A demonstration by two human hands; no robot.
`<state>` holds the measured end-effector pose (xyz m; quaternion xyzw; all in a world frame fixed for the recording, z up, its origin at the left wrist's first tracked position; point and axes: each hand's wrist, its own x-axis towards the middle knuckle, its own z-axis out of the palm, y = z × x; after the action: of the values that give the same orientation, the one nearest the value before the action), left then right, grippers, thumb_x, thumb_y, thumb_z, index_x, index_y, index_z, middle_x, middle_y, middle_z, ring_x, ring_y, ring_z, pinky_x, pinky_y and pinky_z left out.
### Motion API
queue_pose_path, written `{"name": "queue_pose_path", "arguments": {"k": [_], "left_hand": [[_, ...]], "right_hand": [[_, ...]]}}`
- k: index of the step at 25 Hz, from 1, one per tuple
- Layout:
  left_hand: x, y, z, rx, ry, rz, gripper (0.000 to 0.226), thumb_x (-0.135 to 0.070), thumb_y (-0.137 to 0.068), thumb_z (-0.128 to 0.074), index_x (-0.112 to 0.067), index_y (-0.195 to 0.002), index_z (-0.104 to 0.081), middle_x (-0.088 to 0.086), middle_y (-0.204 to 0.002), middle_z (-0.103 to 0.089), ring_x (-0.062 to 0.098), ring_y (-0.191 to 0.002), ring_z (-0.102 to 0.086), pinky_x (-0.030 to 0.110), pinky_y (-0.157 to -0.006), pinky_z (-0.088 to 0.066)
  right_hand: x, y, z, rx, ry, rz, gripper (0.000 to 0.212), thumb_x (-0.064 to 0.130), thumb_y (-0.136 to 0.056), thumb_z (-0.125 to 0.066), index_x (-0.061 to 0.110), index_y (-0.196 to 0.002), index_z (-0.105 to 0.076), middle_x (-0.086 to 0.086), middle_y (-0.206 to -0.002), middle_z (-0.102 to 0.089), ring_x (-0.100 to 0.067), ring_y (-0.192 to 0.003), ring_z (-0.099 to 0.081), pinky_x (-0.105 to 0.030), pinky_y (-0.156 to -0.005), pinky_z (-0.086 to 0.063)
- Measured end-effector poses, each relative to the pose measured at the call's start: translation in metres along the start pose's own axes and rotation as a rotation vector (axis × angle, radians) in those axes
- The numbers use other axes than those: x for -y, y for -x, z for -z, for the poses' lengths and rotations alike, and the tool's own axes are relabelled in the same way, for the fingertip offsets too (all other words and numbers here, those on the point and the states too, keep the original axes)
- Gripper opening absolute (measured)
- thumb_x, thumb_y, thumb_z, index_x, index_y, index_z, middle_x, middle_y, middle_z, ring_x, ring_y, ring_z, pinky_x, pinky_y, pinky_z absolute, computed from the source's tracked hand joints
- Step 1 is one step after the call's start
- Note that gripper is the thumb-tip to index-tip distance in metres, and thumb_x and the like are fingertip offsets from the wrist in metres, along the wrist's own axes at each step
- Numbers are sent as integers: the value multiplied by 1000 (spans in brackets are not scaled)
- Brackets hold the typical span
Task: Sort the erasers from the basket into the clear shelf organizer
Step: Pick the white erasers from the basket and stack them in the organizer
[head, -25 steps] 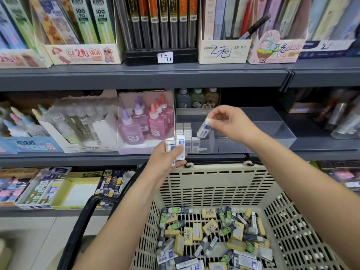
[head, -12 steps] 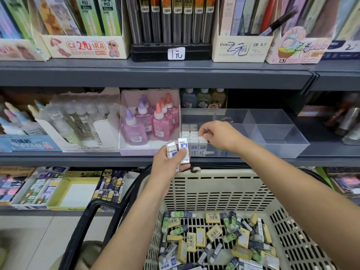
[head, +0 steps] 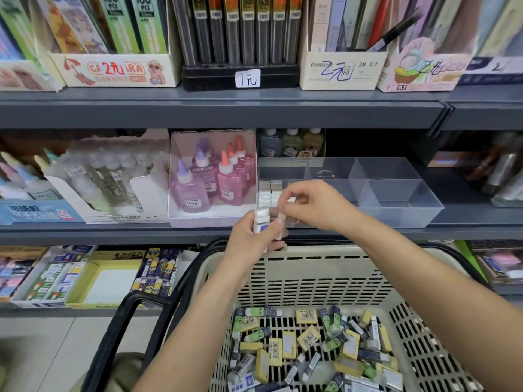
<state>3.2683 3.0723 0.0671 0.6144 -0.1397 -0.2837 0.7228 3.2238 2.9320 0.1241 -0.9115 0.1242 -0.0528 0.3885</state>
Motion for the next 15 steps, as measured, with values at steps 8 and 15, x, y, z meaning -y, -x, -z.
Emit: {"name": "queue_pose_path", "arguments": {"k": [8,15], "left_hand": [[1,-5,-4,-64,-105,-11,12,-13,-87,-64,-18,-97,-60,-2,-80,-70,6,-65,-66,17,-47,-46],[-1,-8,4,-151,55,92,13,-4,-83,-52,-14,-85,-44,5,-67,-56,13,-55,-46,21,-41,-31]], "right_hand": [[-18,3,25,11,-264,-110,12,3,-81,-65,15,-83,-68,2,-68,-72,-1,-57,-65,-7,-46,-41],[-27,-39,30,-238,383,-95,19,23,-86,-57,30,-101,-66,0,-101,-67,-20,-89,-61,-31,-79,-52]]}}
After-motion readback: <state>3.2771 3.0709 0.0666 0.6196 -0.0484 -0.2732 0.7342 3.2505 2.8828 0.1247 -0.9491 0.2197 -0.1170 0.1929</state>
